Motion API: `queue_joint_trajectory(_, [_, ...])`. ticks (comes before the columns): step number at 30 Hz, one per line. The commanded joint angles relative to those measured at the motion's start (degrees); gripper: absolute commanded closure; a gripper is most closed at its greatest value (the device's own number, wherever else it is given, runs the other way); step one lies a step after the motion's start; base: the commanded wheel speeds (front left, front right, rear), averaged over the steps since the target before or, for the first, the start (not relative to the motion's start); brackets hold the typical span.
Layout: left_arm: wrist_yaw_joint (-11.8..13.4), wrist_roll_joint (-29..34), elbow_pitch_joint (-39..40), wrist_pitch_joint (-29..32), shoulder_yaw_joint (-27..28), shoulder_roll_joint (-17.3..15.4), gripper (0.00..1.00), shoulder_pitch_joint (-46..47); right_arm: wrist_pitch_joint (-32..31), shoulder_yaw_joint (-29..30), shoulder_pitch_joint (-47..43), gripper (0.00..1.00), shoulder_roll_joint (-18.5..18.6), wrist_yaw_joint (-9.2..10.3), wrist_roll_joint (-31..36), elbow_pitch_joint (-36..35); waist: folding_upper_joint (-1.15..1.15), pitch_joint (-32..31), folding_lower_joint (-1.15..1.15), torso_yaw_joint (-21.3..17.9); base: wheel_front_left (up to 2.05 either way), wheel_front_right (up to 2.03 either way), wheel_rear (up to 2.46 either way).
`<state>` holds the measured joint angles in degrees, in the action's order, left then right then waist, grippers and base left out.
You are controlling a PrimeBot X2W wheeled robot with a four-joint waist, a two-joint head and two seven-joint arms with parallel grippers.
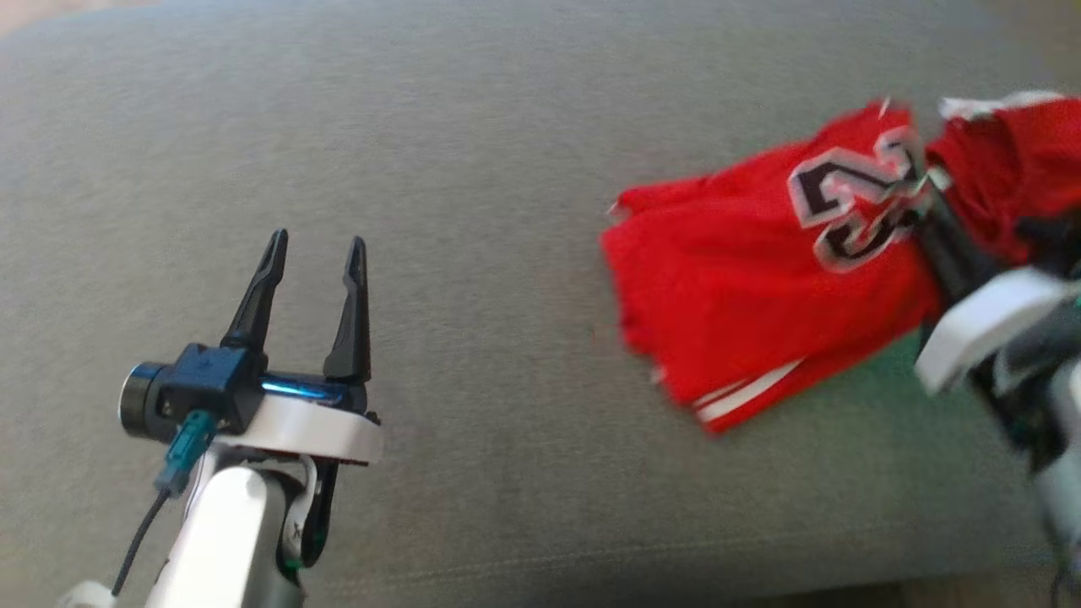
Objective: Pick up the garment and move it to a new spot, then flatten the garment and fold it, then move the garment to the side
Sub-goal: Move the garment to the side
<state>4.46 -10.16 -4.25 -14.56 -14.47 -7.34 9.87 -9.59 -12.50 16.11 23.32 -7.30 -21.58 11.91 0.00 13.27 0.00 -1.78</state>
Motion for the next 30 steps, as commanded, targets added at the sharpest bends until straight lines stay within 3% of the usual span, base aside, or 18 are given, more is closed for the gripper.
queue_joint_trajectory(1, [-0.3, 0.6, 2.0, -0.4, 1.6, -1.3, 0.0, 2.7, 0.1, -0.5, 5.1, 1.0, 2.9, -0.19, -0.6, -0.8, 0.0, 1.9, 0.0, -4.3, 0.0, 0.0, 0.0])
queue_joint_trajectory(11, [-1.6, 2.2, 2.1, 0.4, -1.0, -1.8, 0.0, 8.1, 3.7, 3.1, 19.9, 1.0, 11.5, -0.19, -5.6, 13.5, 0.0, 8.3, 0.0, -8.0, 0.0, 0.0, 0.0])
queue_joint_trajectory(17, [-1.6, 2.5, 2.5, 0.6, -1.1, -2.6, 0.0, 9.0, 5.4, 4.5, 22.8, 1.0, 16.3, -0.19, -7.2, 17.1, 0.0, 10.6, 0.0, -8.6, 0.0, 0.0, 0.0])
queue_joint_trajectory(23, [-1.6, 2.7, 2.9, 0.9, -1.3, -3.3, 0.0, 9.9, 6.4, 3.9, 24.4, 1.0, 17.8, -0.19, -9.6, 18.3, 0.0, 12.1, 0.0, -9.2, 0.0, 0.0, 0.0])
queue_joint_trajectory(24, [-1.6, 2.7, 2.9, 0.9, -1.4, -3.3, 0.0, 10.1, 6.5, 4.0, 24.6, 0.88, 17.6, -0.19, -10.0, 18.7, 0.0, 12.2, 0.0, -9.2, 0.0, 0.0, 0.0])
queue_joint_trajectory(26, [-1.6, 2.7, 2.9, 1.0, -1.6, -3.4, 0.0, 10.3, 6.1, 4.0, 24.8, 0.37, 17.4, -0.19, -10.4, 19.5, 0.0, 12.4, 0.0, -9.3, 0.0, 0.0, 0.0])
queue_joint_trajectory(27, [-1.6, 2.7, 2.9, 1.0, -1.6, -3.4, 0.0, 10.4, 6.2, 4.1, 24.8, 0.0, 17.2, -0.19, -10.7, 19.6, 0.0, 12.5, 0.0, -9.4, 0.0, 0.0, 0.0])
queue_joint_trajectory(30, [-1.6, 2.5, 2.8, 1.0, -1.6, -3.7, 0.0, 10.4, 6.3, 4.5, 24.2, 0.0, 16.5, -0.19, -10.5, 19.9, 0.0, 12.3, 0.0, -9.7, 0.0, 0.0, 0.0])
